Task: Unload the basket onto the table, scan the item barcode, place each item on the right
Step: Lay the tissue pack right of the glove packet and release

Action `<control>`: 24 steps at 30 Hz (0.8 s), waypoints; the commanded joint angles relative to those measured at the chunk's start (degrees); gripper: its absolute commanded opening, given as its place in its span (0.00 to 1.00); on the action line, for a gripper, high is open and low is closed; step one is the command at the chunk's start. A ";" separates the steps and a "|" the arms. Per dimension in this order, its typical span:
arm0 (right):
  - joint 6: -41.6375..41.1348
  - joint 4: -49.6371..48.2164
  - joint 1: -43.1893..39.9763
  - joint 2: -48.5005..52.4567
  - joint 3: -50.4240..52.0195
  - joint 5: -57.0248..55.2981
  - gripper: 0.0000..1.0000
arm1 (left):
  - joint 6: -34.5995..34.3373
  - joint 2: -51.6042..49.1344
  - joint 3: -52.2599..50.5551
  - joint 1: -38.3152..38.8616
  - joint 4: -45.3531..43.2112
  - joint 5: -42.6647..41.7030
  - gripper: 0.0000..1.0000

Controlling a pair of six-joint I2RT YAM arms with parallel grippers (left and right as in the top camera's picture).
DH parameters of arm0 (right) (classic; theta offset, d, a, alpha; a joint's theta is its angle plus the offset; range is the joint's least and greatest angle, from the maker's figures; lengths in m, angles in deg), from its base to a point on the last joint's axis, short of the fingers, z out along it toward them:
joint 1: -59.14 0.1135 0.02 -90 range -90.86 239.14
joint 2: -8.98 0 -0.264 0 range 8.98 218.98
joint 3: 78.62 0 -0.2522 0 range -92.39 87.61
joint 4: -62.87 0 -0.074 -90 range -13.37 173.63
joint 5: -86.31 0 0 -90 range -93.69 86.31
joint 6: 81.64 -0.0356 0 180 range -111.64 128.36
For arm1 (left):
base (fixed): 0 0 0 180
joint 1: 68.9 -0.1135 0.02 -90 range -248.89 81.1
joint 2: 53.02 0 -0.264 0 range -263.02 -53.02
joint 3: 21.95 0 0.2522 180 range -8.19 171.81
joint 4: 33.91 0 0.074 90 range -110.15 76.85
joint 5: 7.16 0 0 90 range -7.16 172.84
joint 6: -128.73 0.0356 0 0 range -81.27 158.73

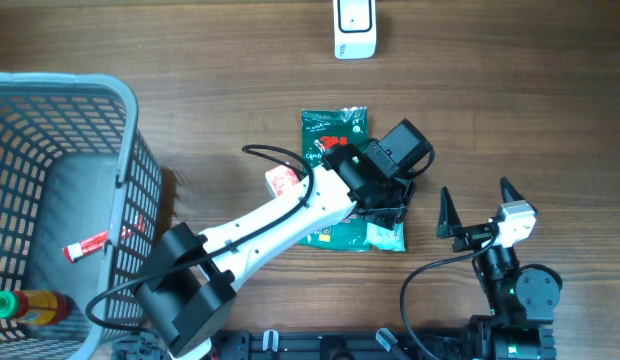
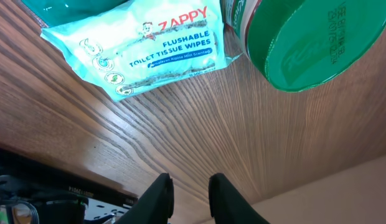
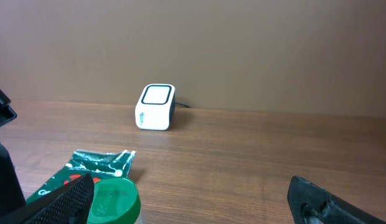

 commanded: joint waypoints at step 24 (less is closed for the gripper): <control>-0.85 -0.20 0.20 -0.26 0.07 -0.79 1.00 | 59.39 15.06 0.70 -15.15 11.23 19.12 0.75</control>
